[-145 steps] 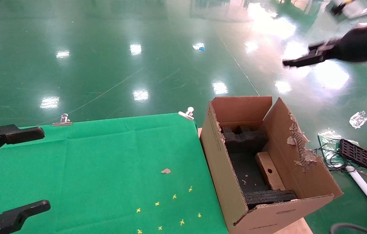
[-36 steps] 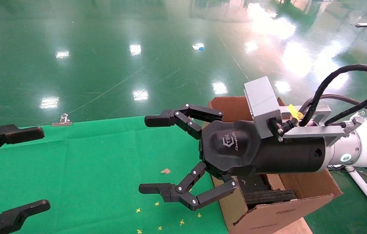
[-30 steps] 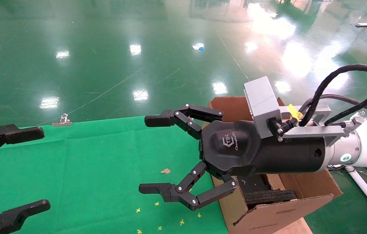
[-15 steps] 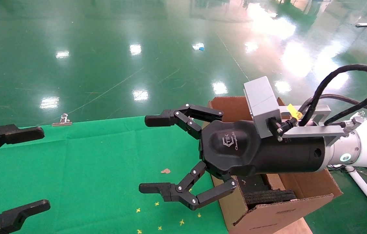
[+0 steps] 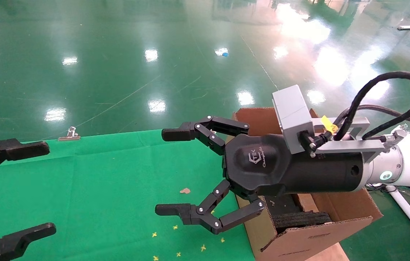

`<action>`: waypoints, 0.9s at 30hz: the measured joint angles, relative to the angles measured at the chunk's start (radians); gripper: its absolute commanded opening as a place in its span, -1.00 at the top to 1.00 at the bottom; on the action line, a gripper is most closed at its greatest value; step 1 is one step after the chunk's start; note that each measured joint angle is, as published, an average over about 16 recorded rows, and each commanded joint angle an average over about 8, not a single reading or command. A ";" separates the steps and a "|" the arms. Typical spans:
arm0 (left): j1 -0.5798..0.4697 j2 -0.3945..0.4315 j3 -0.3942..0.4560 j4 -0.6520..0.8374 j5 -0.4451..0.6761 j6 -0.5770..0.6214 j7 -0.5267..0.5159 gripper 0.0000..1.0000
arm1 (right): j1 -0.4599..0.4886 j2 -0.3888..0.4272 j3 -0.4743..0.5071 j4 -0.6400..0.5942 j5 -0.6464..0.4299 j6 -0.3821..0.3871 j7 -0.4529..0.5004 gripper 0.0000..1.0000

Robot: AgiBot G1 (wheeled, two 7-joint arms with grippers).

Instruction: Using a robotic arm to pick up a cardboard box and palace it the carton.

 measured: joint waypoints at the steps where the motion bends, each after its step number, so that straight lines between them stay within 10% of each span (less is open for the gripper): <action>1: 0.000 0.000 0.000 0.000 0.000 0.000 0.000 -1.00 | 0.000 0.000 0.000 0.000 0.000 0.000 0.000 -1.00; 27: 0.000 0.000 0.000 0.000 0.000 0.000 0.000 -1.00 | 0.000 0.000 0.000 0.000 0.000 0.000 0.000 -1.00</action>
